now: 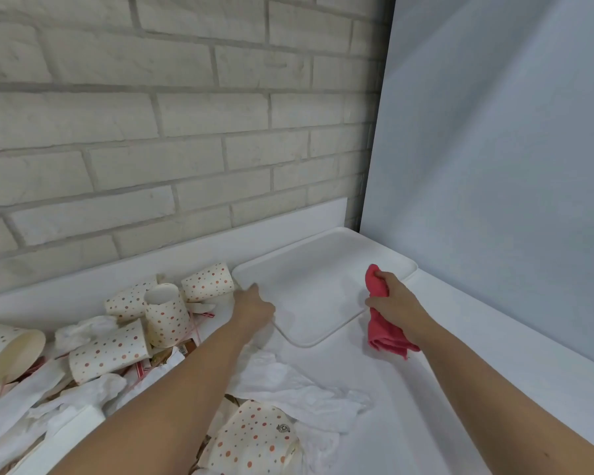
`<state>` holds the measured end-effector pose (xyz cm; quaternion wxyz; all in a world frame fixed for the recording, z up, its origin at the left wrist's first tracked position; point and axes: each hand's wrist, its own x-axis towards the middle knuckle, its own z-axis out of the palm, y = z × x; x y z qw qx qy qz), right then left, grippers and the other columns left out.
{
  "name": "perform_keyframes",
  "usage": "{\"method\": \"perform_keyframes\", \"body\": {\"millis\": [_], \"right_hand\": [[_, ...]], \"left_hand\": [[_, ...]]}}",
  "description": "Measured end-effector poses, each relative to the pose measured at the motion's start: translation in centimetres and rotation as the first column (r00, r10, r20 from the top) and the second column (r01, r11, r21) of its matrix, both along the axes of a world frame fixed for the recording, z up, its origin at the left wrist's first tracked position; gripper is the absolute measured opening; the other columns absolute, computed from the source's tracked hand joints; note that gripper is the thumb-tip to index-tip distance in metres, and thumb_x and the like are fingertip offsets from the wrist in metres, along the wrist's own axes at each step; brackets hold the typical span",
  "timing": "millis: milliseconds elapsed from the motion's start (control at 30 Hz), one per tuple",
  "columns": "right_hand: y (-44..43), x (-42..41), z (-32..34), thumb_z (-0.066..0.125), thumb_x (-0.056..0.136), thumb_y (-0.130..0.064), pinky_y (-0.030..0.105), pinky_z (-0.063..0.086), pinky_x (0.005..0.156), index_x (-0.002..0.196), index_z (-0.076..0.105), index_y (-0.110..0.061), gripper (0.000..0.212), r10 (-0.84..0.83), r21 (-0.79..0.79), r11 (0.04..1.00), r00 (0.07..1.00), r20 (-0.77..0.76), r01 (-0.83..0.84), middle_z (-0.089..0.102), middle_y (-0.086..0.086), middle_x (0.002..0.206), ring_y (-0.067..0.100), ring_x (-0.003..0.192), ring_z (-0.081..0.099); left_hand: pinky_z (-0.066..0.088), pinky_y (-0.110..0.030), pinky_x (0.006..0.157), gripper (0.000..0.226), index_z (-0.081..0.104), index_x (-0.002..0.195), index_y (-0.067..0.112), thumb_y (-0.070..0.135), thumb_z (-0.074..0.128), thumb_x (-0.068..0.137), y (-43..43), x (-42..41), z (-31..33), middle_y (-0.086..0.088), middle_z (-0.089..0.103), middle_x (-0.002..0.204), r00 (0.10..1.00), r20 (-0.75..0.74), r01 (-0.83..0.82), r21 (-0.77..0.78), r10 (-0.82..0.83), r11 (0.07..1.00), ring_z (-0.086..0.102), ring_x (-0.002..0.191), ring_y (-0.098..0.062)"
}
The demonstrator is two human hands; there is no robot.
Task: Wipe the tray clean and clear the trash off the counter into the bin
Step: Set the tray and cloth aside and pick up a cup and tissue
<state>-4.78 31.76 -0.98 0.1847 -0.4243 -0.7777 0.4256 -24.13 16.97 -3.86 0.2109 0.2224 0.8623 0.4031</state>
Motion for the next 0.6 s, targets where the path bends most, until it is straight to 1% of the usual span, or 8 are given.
{"method": "perform_keyframes", "body": {"millis": [67,133,200,233,300,433,533,600], "right_hand": [[-1.0,1.0,0.7,0.058,0.085,-0.007,0.023,0.037,0.073,0.135,0.041,-0.021,0.055,0.120,0.091,0.987,0.984,0.129,-0.132,0.053,0.002,0.104,0.020,0.093,0.050],[-1.7,1.6,0.9,0.058,0.083,-0.005,0.023,0.038,0.071,0.132,0.044,-0.018,0.053,0.181,0.169,0.959,0.951,0.252,-0.227,0.053,0.001,0.101,0.019,0.090,0.050],[-2.5,2.0,0.6,0.057,0.082,-0.007,0.030,0.044,0.078,0.130,0.044,-0.018,0.051,0.205,0.199,0.935,0.905,0.373,-0.294,0.053,0.007,0.109,0.023,0.093,0.052],[-2.9,2.2,0.3,0.056,0.082,-0.009,0.032,0.045,0.082,0.130,0.044,-0.019,0.050,0.213,0.198,0.927,0.880,0.425,-0.320,0.051,0.010,0.114,0.026,0.097,0.054],[-3.9,2.3,-0.3,0.054,0.084,-0.012,0.034,0.045,0.085,0.128,0.043,-0.020,0.046,0.221,0.202,0.909,0.834,0.505,-0.363,0.046,0.010,0.117,0.028,0.104,0.054],[-5.5,2.1,-1.3,0.053,0.084,-0.011,0.034,0.043,0.083,0.124,0.044,-0.020,0.041,0.199,0.237,0.884,0.782,0.590,-0.403,0.039,0.004,0.111,0.030,0.108,0.050],[-6.7,1.4,-0.6,0.058,0.079,-0.014,0.036,0.036,0.092,0.129,0.040,-0.024,0.055,0.154,0.305,0.830,0.718,0.679,-0.466,0.037,0.004,0.125,0.027,0.115,0.039],[-7.8,0.5,0.1,0.057,0.082,-0.018,0.035,0.033,0.093,0.131,0.041,-0.026,0.052,0.178,0.363,0.788,0.749,0.639,-0.498,0.037,0.003,0.127,0.026,0.117,0.037]], "left_hand": [[0.039,-0.032,0.100,0.054,0.039,0.139,0.009,-0.002,0.046,0.087,-0.8,-0.7,0.8,-0.016,0.026,0.140,0.944,-0.324,0.038,-0.099,-0.068,0.994,0.044,0.120,-0.031],[0.040,-0.035,0.101,0.053,0.046,0.135,0.016,-0.006,0.044,0.086,-1.6,-1.8,1.5,-0.013,0.031,0.135,0.823,-0.552,0.016,-0.211,-0.133,0.977,0.037,0.121,-0.030],[0.041,-0.036,0.098,0.054,0.047,0.133,0.020,-0.005,0.044,0.085,-2.2,-3.0,2.0,-0.011,0.032,0.134,0.703,-0.675,-0.029,-0.338,-0.221,0.941,0.034,0.120,-0.030],[0.040,-0.036,0.099,0.054,0.046,0.133,0.022,-0.003,0.044,0.086,-2.4,-3.5,2.1,-0.010,0.031,0.135,0.667,-0.700,-0.051,-0.383,-0.254,0.922,0.033,0.121,-0.031],[0.038,-0.037,0.101,0.056,0.044,0.135,0.024,-0.002,0.045,0.086,-2.8,-4.5,2.0,-0.011,0.028,0.137,0.661,-0.690,-0.073,-0.452,-0.296,0.889,0.032,0.123,-0.032],[0.035,-0.041,0.102,0.058,0.036,0.140,0.023,0.002,0.045,0.087,-3.3,-5.7,1.2,-0.015,0.027,0.136,0.643,-0.666,-0.102,-0.563,-0.377,0.820,0.034,0.121,-0.034],[0.038,-0.040,0.098,0.048,0.041,0.134,0.017,0.003,0.046,0.088,-3.2,-5.8,1.0,-0.015,0.033,0.130,0.609,-0.686,-0.118,-0.575,-0.398,0.809,0.039,0.116,-0.033],[0.040,-0.039,0.095,0.041,0.048,0.126,0.017,0.003,0.049,0.088,-3.2,-5.7,1.0,-0.013,0.034,0.126,0.598,-0.692,-0.127,-0.580,-0.404,0.805,0.040,0.113,-0.032]]}}
